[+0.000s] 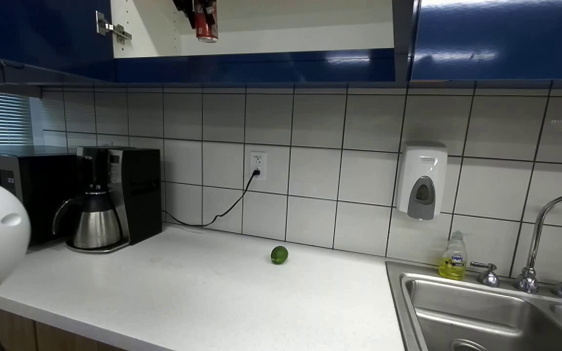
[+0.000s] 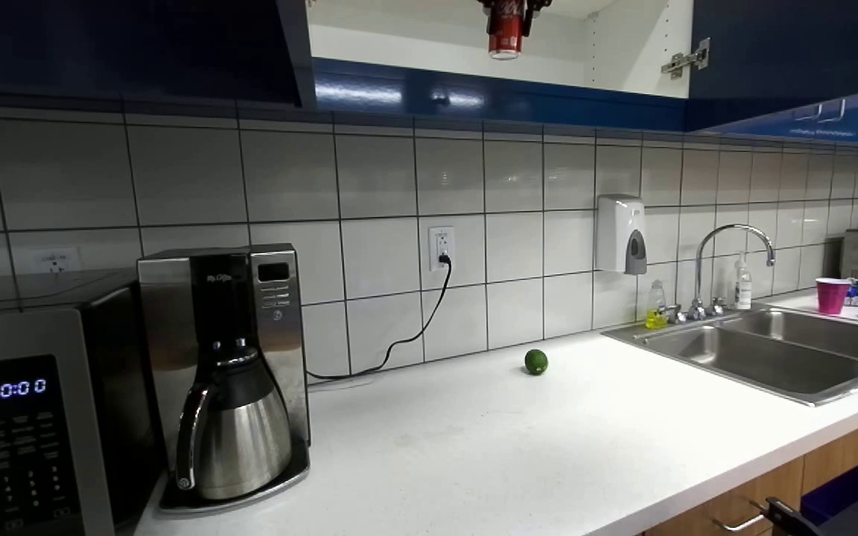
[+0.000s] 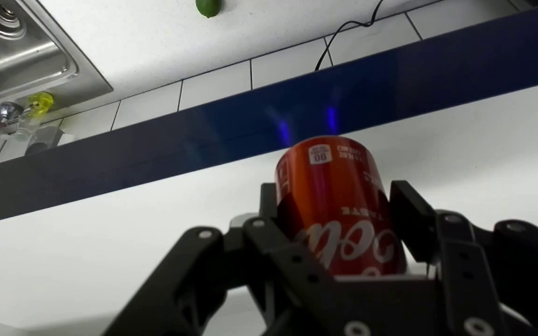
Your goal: Put the red can inside the cabinet
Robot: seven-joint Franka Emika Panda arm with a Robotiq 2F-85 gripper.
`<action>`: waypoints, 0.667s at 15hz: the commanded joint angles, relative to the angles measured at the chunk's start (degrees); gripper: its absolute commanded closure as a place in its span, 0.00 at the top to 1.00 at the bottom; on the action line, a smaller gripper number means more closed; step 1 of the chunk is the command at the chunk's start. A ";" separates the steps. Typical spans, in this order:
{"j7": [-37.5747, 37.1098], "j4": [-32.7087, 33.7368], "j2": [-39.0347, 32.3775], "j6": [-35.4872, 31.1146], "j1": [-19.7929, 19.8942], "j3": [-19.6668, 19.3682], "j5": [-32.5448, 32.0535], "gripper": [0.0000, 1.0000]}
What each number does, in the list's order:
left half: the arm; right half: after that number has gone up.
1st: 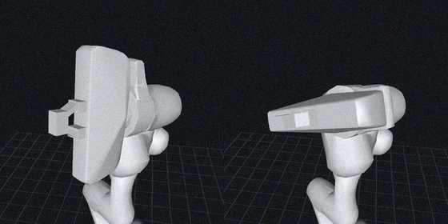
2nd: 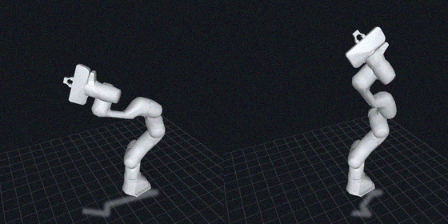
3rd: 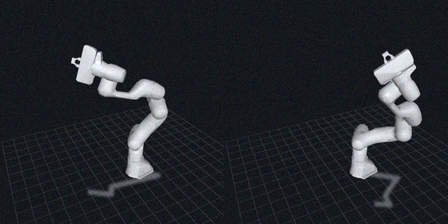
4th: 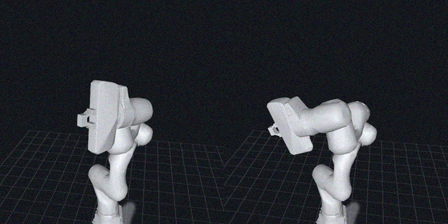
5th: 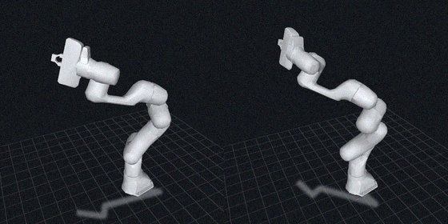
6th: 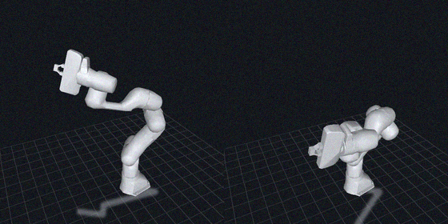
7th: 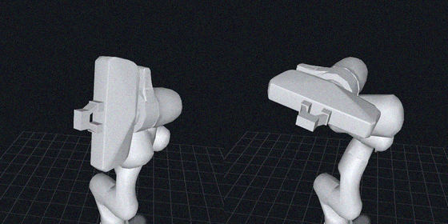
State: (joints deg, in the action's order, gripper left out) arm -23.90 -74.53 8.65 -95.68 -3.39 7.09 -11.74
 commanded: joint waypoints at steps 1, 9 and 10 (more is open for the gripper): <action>-0.11 11.26 -7.44 4.70 0.29 0.36 -1.38 0.37; 0.54 23.10 -17.14 10.67 -0.09 -0.92 -2.15 0.37; 0.80 24.29 -18.02 11.25 0.00 -1.12 -1.85 0.37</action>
State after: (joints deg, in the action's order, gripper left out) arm -23.90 -57.47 -5.65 -88.23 -3.40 6.15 -12.90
